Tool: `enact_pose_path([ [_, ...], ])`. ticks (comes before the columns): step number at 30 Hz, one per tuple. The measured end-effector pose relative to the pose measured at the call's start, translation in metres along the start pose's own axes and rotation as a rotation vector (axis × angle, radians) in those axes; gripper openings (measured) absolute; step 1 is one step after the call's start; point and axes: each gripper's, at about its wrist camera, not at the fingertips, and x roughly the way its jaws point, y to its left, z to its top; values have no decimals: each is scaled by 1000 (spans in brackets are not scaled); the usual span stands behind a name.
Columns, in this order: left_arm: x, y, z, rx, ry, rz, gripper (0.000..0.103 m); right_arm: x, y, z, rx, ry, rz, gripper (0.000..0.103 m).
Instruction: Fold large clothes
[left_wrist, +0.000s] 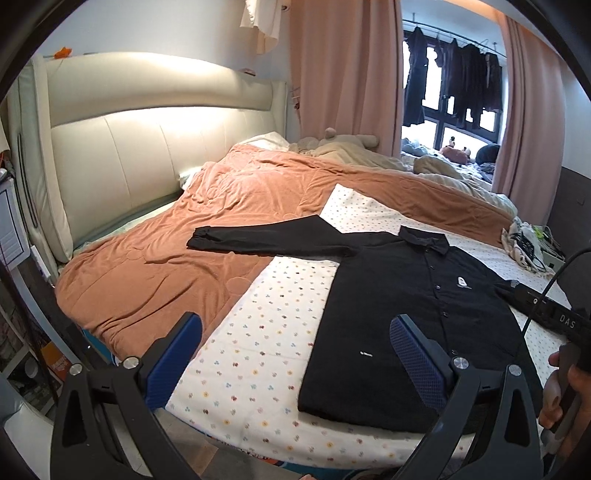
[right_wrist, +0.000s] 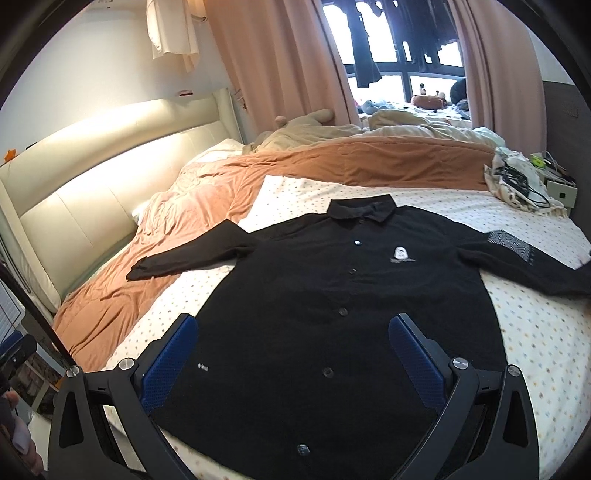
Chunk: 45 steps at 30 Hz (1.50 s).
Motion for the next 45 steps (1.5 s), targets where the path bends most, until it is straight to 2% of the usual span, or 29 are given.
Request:
enact_pose_path([
  [8, 66, 24, 23, -65, 57, 5, 103, 81, 7, 33, 7, 29, 30, 103],
  [18, 150, 49, 60, -73, 110, 32, 103, 179, 10, 67, 42, 94, 41, 103],
  [24, 209, 72, 76, -151, 168, 6, 103, 228, 7, 87, 69, 141, 31, 103],
  [30, 269, 90, 88, -212, 202, 15, 103, 270, 4, 107, 73, 159, 10, 103],
  [33, 305, 103, 93, -260, 240, 17, 96, 295, 8, 112, 69, 171, 6, 103],
  [36, 337, 115, 98, -303, 255, 37, 95, 320, 9, 115, 66, 187, 24, 102],
  [38, 357, 121, 100, -317, 272, 43, 95, 338, 11, 115, 63, 201, 37, 97],
  [40, 384, 130, 101, -335, 311, 36, 93, 349, 8, 113, 54, 217, 52, 97],
  [45, 425, 148, 99, -392, 351, 91, 93, 379, -14, 110, 79, 253, 48, 97],
])
